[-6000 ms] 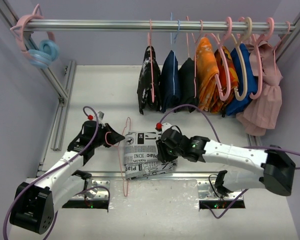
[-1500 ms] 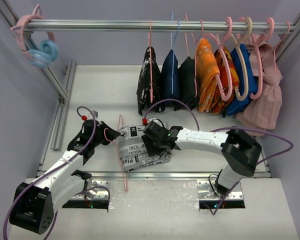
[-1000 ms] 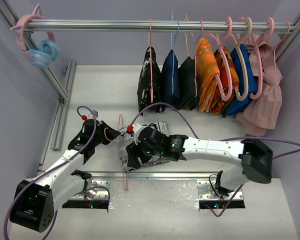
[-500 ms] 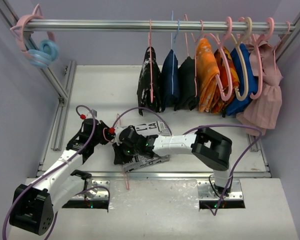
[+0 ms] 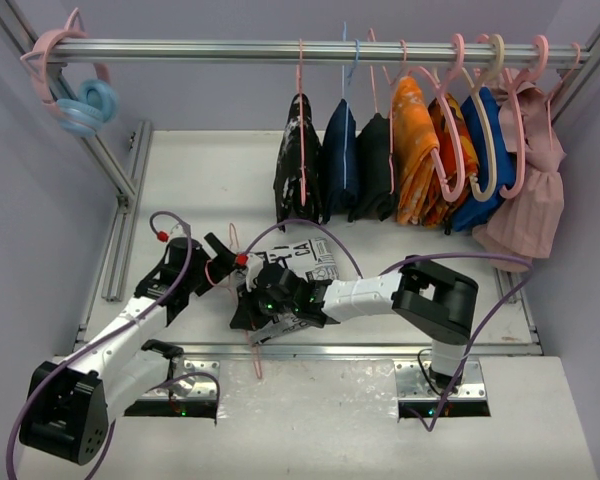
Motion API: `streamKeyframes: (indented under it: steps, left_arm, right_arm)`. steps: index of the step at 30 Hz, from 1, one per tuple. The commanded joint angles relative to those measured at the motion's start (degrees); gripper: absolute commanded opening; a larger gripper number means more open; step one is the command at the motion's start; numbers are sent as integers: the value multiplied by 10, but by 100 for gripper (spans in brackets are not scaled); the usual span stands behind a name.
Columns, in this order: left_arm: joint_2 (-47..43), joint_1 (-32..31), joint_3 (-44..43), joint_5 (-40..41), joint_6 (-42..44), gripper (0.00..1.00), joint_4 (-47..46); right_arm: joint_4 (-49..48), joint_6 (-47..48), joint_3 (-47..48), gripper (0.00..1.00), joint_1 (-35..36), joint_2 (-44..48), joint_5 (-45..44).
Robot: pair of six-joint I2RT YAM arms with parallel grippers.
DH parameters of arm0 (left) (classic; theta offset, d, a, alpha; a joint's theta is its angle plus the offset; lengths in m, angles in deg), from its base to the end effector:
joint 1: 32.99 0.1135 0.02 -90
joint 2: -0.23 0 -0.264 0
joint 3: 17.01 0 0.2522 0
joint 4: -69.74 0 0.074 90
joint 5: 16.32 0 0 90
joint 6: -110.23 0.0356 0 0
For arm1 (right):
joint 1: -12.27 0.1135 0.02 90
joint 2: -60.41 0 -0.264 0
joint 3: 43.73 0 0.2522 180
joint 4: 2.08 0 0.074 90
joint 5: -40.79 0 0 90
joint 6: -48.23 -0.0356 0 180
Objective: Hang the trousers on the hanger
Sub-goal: Place the hanger at the clothesline.
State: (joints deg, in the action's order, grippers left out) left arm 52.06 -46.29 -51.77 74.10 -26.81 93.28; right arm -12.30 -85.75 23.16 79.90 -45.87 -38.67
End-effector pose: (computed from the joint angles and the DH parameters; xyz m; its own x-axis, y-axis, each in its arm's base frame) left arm 0.1763 -0.0414 0.1757 -0.5961 -0.6111 -0.5208 -0.3105 0.7736 -0.5523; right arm 0.1402 0.3577 0.1537 -0.8070 -0.1671 -0.5664 -0.5691 0.4759 0.6705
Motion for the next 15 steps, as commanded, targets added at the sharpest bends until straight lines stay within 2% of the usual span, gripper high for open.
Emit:
streamKeyframes:
  steps: [1,4,6,11,15]
  left_arm:
    - [14,2,-32,83,-34,91,45]
    - [29,6,-78,152,-72,100,107]
    - [44,15,-118,186,-87,100,152]
    - [78,43,-189,215,-111,100,222]
    - [64,59,-190,201,-98,100,215]
  right_arm:
    - [-10,40,-5,0,1,11,-24]
    - [-14,40,-15,0,1,16,-25]
    - [-26,37,-29,0,0,24,-27]
    - [-34,36,-50,0,-1,46,-35]
    - [-34,35,-57,0,-4,55,-40]
